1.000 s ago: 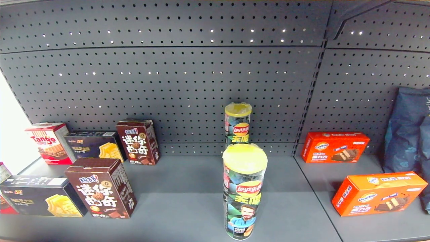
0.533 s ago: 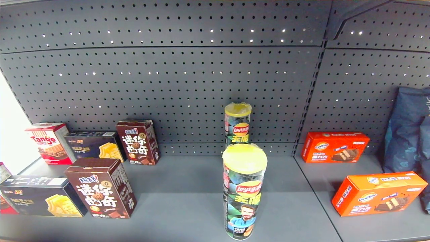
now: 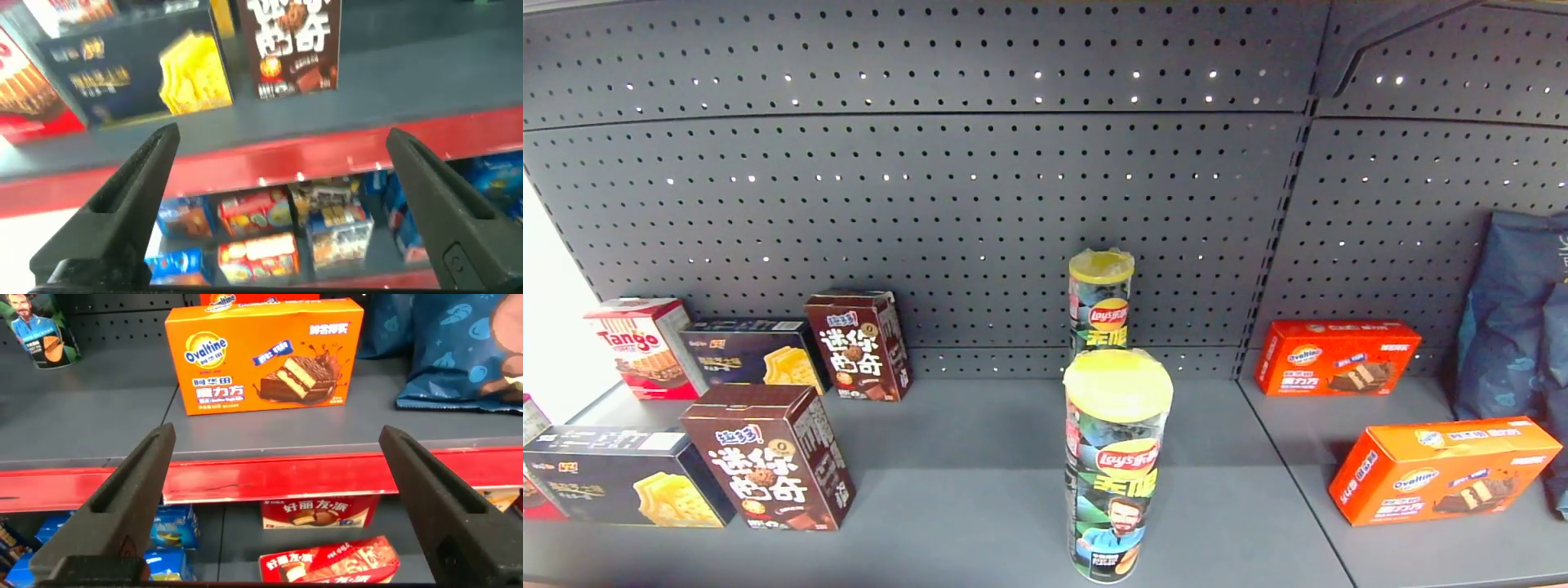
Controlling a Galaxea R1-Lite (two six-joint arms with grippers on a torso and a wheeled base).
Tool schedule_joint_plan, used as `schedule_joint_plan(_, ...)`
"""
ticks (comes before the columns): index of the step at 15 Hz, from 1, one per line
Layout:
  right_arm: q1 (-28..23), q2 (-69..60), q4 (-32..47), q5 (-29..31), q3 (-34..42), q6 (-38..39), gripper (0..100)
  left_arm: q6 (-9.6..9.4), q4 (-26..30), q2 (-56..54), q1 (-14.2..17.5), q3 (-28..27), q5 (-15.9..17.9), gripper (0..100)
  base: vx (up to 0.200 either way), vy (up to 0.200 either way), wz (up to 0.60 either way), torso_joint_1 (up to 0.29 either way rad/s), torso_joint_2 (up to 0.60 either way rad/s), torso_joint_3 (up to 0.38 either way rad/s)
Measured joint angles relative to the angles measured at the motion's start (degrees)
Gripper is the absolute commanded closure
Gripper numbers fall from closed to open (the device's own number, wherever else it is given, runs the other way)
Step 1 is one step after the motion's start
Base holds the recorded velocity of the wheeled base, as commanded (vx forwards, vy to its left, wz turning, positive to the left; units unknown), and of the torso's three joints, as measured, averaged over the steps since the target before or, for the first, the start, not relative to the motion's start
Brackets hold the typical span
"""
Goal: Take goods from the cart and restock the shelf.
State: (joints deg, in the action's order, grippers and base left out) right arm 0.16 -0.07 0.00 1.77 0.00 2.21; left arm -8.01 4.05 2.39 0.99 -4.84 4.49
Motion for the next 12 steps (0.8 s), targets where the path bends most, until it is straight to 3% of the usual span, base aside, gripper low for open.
schedule_joint_plan(1, 0.0, 0.0, 0.0, 0.0, 0.0, 0.0, 0, 0.49, -5.3, -0.4, -0.2, 2.0, 0.5, 0, 0.000, 0.000, 0.00, 0.000, 0.00, 0.000)
schedule_joint_plan(2, 0.0, 0.0, 0.0, 0.0, 0.0, 0.0, 0, 2.86, -6.4, -1.0, -0.5, 3.3, 2.3, 0, 0.000, 0.000, 0.00, 0.000, 0.00, 0.000)
schedule_joint_plan(3, 0.0, 0.0, 0.0, 0.0, 0.0, 0.0, 0, 3.45, -6.6, -1.5, -0.8, 3.9, 2.8, 0, 0.000, 0.000, 0.00, 0.000, 0.00, 0.000)
schedule_joint_plan(5, 0.0, 0.0, 0.0, 0.0, 0.0, 0.0, 0, 3.85, -3.7, -2.0, -0.9, 4.5, 2.5, 0, 0.000, 0.000, 0.00, 0.000, 0.00, 0.000)
schedule_joint_plan(12, 0.0, 0.0, 0.0, 0.0, 0.0, 0.0, 0, 5.69, -3.9, -2.3, -0.9, 4.7, 2.4, 0, 0.000, 0.000, 0.00, 0.000, 0.00, 0.000)
